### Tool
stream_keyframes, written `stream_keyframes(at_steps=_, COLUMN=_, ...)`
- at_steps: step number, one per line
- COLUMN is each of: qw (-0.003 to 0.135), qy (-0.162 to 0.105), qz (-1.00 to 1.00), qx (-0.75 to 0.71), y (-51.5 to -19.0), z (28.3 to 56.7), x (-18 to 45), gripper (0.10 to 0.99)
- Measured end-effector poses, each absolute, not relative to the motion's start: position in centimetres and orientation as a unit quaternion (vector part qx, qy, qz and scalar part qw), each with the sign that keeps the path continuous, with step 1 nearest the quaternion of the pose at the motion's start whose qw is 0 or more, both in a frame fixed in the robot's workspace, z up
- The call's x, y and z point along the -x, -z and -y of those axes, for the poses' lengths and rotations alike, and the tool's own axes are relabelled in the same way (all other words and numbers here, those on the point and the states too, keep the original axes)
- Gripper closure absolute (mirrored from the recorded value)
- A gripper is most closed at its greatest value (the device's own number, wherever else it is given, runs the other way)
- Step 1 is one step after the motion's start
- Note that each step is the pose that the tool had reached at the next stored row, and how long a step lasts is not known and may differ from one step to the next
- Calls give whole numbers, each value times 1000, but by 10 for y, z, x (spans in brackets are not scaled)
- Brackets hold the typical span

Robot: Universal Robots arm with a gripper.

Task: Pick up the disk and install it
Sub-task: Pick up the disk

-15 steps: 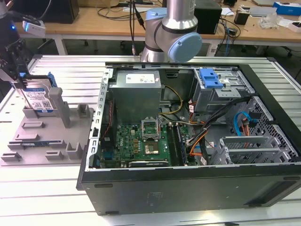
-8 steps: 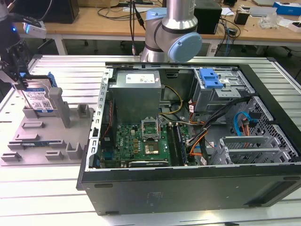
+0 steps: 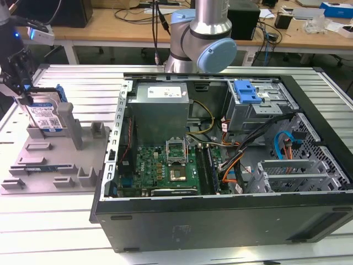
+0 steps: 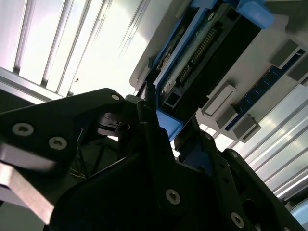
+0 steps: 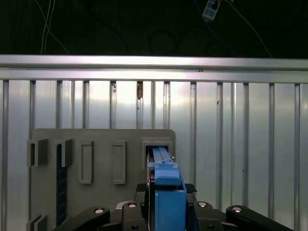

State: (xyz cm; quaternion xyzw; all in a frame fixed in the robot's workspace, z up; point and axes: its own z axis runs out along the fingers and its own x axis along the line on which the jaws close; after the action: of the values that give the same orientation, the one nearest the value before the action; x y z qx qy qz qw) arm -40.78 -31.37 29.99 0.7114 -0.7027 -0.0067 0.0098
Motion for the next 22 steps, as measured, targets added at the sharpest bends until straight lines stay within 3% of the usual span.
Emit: stream_keyframes(at_steps=22, qw=10, qy=7, qz=703, qx=-711, y=-300, z=314, x=408, gripper=718)
